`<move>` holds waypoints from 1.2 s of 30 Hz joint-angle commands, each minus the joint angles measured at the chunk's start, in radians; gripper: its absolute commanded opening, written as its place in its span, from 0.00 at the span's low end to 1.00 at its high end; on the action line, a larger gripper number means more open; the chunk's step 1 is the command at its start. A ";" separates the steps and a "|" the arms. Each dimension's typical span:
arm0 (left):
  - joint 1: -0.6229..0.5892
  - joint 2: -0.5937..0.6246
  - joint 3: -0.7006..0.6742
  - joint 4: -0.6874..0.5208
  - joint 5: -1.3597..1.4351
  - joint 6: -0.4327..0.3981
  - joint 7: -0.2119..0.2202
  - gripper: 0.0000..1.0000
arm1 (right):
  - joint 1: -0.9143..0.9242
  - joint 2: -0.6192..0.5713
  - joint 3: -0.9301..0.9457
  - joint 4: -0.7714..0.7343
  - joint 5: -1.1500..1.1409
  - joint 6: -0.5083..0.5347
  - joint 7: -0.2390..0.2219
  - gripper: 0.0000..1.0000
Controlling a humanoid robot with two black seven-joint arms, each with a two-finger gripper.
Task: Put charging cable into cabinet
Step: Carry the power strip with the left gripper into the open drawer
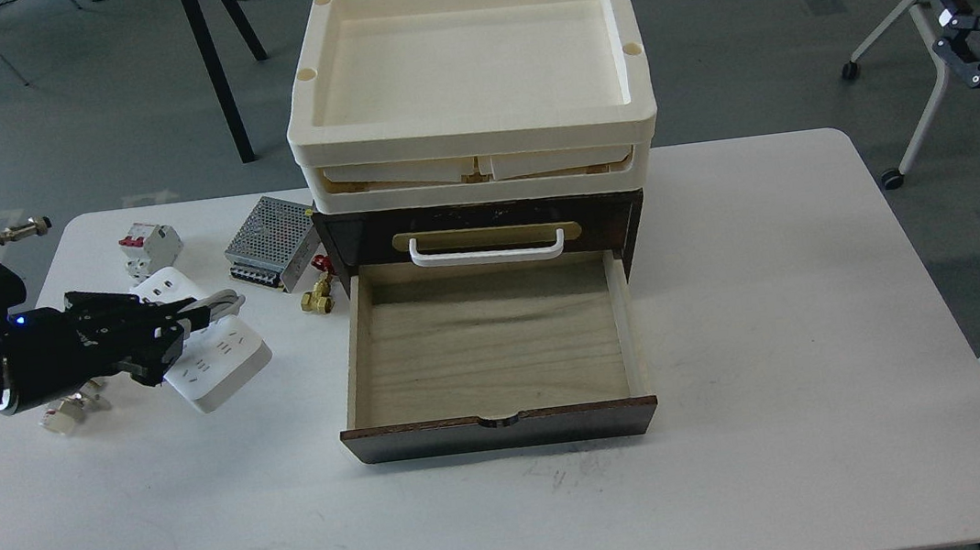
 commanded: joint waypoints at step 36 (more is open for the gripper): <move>-0.027 -0.665 0.127 0.380 -0.509 -0.070 0.086 0.07 | -0.028 0.005 0.005 -0.017 0.000 0.000 0.000 1.00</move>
